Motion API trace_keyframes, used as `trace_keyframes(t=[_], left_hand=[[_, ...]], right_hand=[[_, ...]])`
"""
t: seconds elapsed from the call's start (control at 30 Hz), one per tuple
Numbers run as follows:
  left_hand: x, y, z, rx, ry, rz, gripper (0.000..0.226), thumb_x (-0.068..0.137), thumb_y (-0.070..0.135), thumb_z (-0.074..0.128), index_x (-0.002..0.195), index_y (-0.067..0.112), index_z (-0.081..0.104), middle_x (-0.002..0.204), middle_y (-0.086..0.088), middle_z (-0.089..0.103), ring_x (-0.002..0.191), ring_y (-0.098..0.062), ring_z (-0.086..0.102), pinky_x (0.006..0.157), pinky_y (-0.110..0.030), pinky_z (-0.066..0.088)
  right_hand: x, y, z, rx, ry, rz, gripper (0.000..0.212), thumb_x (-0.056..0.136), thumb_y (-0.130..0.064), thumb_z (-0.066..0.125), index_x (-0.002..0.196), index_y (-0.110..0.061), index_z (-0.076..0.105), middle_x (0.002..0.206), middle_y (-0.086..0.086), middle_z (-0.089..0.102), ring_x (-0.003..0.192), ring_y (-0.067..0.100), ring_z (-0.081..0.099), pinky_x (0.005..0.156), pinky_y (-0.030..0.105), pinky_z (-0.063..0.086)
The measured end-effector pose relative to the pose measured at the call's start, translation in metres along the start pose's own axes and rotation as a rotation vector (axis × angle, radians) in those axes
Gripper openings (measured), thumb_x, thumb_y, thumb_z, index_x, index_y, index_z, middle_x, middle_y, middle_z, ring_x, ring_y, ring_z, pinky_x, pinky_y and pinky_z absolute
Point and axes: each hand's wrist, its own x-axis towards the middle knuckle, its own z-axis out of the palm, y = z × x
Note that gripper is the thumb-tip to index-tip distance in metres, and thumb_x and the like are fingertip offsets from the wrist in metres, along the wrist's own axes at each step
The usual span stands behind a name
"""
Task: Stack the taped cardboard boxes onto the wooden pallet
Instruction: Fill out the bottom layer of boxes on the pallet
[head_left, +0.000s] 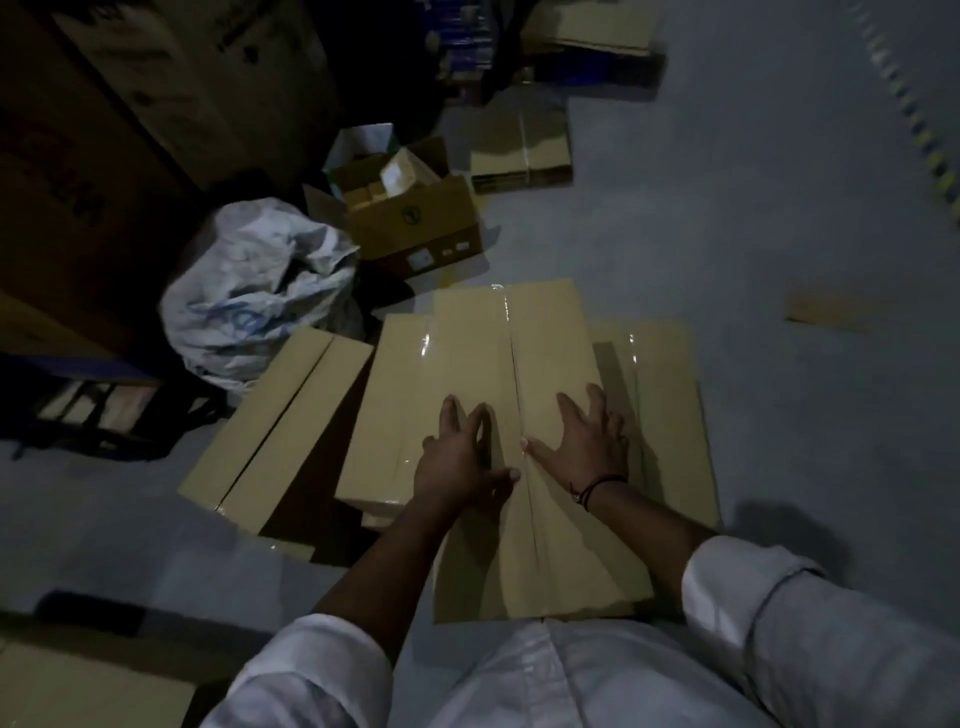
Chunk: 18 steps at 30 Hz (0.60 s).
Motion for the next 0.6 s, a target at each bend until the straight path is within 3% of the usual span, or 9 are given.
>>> trace_keyframes(t=[0.27, 0.6], left_hand=[[-0.104, -0.093, -0.032, -0.087, 0.180, -0.186, 0.113, 0.070, 0.066, 0.081, 0.158, 0.041, 0.014, 0.168, 0.006, -0.015, 0.143, -0.045, 0.031, 0.105, -0.051, 0.046], [-0.296, -0.216, -0.027, -0.181, 0.383, -0.506, 0.107, 0.074, 0.071, 0.074, 0.159, 0.038, 0.019, 0.170, 0.008, -0.008, 0.143, -0.045, 0.032, 0.108, -0.052, 0.042]], right_hand=[[-0.067, -0.099, 0.035, -0.029, -0.017, -0.282, 0.087, 0.080, -0.077, 0.052, 0.152, -0.032, 0.031, 0.164, 0.004, 0.006, 0.141, 0.042, 0.023, 0.108, 0.055, 0.035], [-0.210, -0.215, 0.106, -0.113, -0.150, -0.712, 0.079, 0.084, -0.076, 0.048, 0.152, -0.040, 0.029, 0.165, -0.005, 0.001, 0.148, 0.041, 0.012, 0.114, 0.057, 0.030]])
